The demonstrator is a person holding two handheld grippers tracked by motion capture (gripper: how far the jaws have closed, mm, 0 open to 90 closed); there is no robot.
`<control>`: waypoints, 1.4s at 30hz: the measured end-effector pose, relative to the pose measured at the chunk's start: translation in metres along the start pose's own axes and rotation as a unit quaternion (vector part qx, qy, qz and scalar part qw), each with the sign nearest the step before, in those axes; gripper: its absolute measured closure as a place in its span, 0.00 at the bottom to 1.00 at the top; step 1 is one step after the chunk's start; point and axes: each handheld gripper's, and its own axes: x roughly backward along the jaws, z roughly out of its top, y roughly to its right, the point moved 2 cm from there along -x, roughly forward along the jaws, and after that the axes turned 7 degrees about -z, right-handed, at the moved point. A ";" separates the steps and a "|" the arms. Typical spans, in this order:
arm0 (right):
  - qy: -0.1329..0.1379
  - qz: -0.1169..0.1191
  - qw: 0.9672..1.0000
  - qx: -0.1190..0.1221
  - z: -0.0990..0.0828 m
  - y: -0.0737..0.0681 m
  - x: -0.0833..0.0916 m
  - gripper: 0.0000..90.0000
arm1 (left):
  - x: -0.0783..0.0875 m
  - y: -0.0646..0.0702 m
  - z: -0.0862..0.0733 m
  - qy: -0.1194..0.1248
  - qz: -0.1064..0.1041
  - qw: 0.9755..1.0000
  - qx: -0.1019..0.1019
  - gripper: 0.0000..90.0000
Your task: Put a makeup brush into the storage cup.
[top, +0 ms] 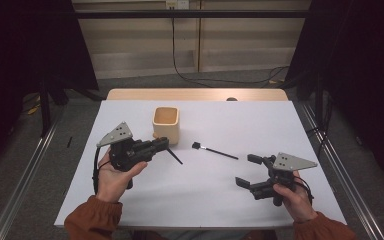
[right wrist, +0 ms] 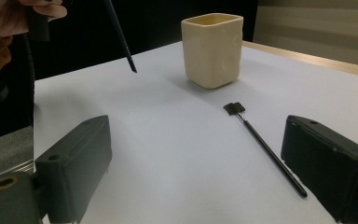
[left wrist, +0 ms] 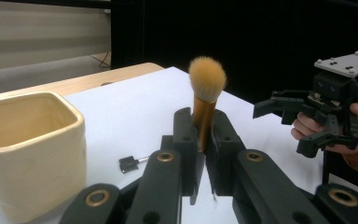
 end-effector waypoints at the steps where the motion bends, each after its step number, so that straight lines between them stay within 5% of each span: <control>1: 0.000 -0.001 1.000 0.000 0.000 0.000 0.000 0.08 | 0.000 -0.003 0.001 -0.002 0.005 1.000 -0.001 0.93; 42: 0.000 -0.017 1.000 0.002 0.000 0.002 0.001 0.00 | -0.004 -0.051 0.079 0.022 0.069 0.997 -0.036 0.93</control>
